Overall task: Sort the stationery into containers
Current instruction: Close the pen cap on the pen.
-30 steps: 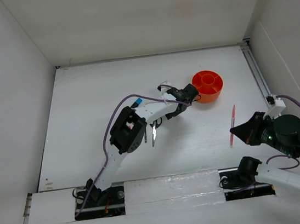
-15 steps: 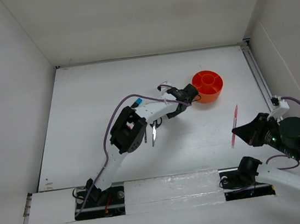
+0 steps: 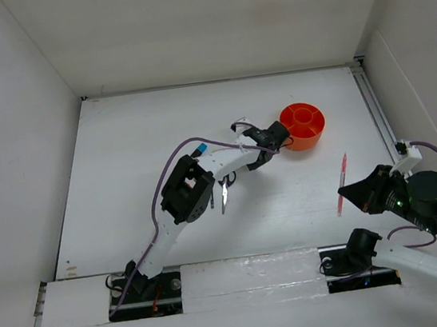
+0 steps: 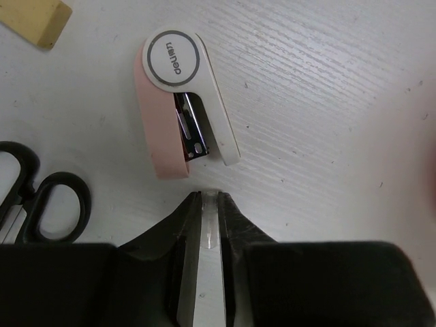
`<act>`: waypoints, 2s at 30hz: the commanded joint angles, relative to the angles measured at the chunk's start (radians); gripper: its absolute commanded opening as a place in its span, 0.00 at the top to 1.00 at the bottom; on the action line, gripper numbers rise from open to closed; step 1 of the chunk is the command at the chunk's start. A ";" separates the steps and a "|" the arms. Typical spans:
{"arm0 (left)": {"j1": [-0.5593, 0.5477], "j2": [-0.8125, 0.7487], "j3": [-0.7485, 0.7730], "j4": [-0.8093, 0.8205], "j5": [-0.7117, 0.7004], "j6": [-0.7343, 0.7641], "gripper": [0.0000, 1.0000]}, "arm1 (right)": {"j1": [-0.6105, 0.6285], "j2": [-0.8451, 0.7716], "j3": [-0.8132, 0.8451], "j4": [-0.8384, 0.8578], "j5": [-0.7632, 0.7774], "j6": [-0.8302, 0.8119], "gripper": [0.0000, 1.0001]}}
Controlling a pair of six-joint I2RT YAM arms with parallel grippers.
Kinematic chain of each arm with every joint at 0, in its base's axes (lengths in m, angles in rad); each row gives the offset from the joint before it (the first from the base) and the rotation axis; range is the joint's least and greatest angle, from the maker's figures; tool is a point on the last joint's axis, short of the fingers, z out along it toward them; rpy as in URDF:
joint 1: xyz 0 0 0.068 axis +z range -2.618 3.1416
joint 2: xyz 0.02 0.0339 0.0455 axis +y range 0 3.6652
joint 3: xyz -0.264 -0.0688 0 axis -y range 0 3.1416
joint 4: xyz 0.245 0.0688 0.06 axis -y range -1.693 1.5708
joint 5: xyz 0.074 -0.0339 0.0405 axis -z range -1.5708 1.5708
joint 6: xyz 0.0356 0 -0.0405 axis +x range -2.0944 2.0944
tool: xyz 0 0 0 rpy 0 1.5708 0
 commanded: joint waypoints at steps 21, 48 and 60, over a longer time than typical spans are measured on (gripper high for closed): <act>-0.046 -0.224 -0.226 0.298 0.116 0.208 1.00 | 0.009 0.005 0.013 0.059 -0.039 -0.021 1.00; 0.130 -1.570 -1.056 0.783 0.262 0.607 1.00 | 0.018 0.508 -0.426 1.432 -0.774 -0.029 1.00; 0.130 -1.644 -1.155 0.862 0.271 0.583 1.00 | 0.039 0.712 -0.453 1.727 -0.862 -0.056 1.00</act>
